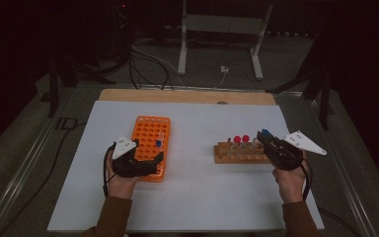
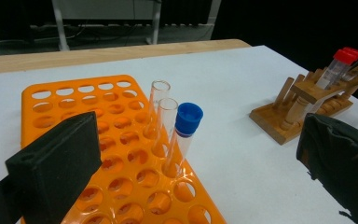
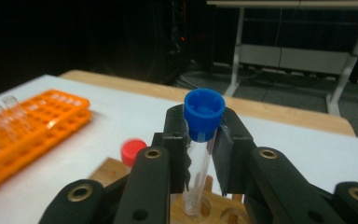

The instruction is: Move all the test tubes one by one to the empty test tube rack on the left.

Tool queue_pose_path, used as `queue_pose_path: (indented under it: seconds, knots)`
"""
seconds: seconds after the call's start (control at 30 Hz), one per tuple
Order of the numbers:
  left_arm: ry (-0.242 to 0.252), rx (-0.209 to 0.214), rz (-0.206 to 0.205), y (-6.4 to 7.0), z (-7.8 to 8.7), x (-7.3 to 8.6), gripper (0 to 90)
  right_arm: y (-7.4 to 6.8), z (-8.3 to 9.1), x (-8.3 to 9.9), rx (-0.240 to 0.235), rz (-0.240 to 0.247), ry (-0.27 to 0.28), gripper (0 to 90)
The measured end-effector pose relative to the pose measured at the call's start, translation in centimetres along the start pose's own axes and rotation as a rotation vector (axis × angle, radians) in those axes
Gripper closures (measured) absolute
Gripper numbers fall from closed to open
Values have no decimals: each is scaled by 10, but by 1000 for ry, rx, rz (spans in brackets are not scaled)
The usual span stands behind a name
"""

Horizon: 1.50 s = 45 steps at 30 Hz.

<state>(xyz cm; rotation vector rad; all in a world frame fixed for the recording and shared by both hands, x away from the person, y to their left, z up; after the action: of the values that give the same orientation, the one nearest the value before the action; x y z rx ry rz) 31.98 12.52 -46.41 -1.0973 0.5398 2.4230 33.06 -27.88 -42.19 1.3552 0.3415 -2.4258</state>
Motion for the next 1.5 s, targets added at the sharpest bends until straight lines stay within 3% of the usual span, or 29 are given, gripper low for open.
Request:
queue_pose_path:
  seconds: [0.3,0.83,0.97,1.23,1.5]
  knots:
    - [8,9,-21,6,1,-3,5,-14,13,-11,-77,24,-4,767]
    - [20,41,-77,28,-1,-7,5,-56,1,-8,-192,133,-64,767]
    - [17,57,-93,36,-3,-8,5,-65,-3,-7,-210,152,-73,766]
    - [18,79,-135,55,-12,-8,6,-77,-10,-2,-283,138,-95,766]
    - [16,108,-218,84,-24,-6,50,-98,-16,3,-332,175,-123,765]
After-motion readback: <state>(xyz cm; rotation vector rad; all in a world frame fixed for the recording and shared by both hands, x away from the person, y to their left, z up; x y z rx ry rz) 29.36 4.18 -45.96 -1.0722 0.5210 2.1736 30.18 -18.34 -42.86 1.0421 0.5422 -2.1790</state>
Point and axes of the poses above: each handheld gripper's, and its own axes: z roughly backward along the jaws, x roughly out of its underside, y roughly to its right, the point moved 4 cm from there along -z, roughly forward along the jaws, and after that the axes turned 15 degrees about -y, right-handed, at the moved point
